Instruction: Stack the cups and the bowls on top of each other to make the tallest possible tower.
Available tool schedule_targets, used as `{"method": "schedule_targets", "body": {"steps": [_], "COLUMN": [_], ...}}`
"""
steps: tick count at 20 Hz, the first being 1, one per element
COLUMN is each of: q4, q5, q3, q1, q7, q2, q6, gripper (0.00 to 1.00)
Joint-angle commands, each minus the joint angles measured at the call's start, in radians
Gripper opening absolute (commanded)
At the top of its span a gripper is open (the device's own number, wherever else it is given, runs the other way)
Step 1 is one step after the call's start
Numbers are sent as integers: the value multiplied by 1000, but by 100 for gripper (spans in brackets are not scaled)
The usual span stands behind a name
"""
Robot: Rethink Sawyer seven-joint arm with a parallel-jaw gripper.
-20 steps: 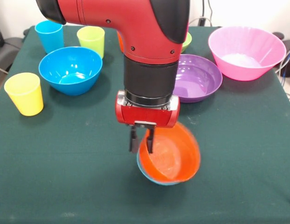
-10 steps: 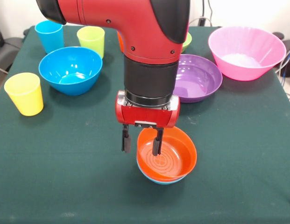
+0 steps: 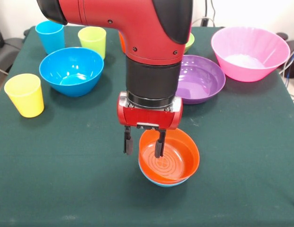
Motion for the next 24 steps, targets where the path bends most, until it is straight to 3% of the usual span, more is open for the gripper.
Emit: {"method": "schedule_targets", "body": {"steps": [1, 16, 24], "q4": [78, 64, 28], "q5": [-42, 1, -4], "q3": [57, 35, 21], "q1": [25, 71, 104], "q7": [-79, -36, 18], "q2": [-7, -87, -38], "q6": [12, 161, 112], "gripper": [100, 100, 100]}}
